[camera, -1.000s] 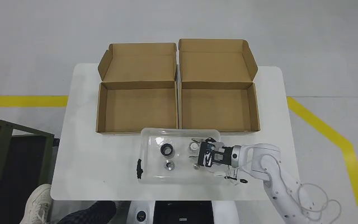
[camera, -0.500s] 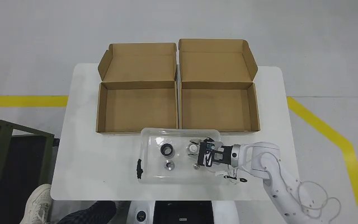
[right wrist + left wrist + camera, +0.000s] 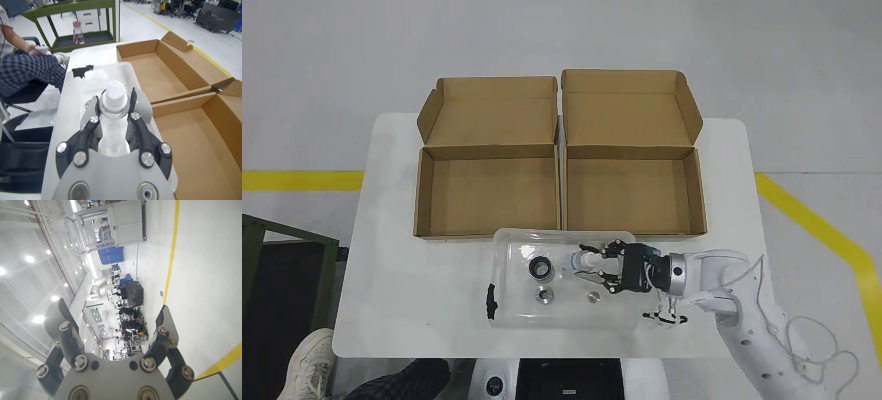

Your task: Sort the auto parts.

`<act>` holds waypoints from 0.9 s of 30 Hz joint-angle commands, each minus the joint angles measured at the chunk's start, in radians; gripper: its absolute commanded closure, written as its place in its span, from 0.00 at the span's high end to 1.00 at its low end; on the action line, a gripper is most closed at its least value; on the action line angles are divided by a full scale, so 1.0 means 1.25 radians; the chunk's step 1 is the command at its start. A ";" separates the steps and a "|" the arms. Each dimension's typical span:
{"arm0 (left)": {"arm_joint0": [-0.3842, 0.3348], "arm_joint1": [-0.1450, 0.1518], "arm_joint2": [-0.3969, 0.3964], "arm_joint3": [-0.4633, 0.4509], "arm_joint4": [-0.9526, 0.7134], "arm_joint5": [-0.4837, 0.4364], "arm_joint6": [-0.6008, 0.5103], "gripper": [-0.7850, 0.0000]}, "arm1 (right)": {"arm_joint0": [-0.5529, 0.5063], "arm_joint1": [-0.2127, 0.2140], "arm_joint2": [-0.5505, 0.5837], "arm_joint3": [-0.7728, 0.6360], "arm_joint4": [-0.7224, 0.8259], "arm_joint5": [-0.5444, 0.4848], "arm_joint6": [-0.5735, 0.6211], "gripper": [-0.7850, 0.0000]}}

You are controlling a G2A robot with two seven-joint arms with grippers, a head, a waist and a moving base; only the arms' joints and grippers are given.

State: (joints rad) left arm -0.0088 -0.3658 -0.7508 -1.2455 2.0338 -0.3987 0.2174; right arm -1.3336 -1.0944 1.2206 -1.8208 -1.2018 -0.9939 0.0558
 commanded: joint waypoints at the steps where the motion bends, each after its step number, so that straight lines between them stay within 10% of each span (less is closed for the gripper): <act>1: 0.000 0.000 0.000 0.000 0.000 0.000 0.000 1.00 | 0.000 0.001 0.009 0.008 0.037 -0.014 -0.024 0.00; 27: 0.000 0.000 0.000 0.000 0.000 0.000 0.000 1.00 | 0.014 0.018 0.081 0.097 0.321 -0.015 -0.205 0.00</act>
State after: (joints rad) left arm -0.0088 -0.3658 -0.7508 -1.2455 2.0338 -0.3987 0.2174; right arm -1.3157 -1.0719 1.3207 -1.7016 -0.8037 -1.0123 -0.1976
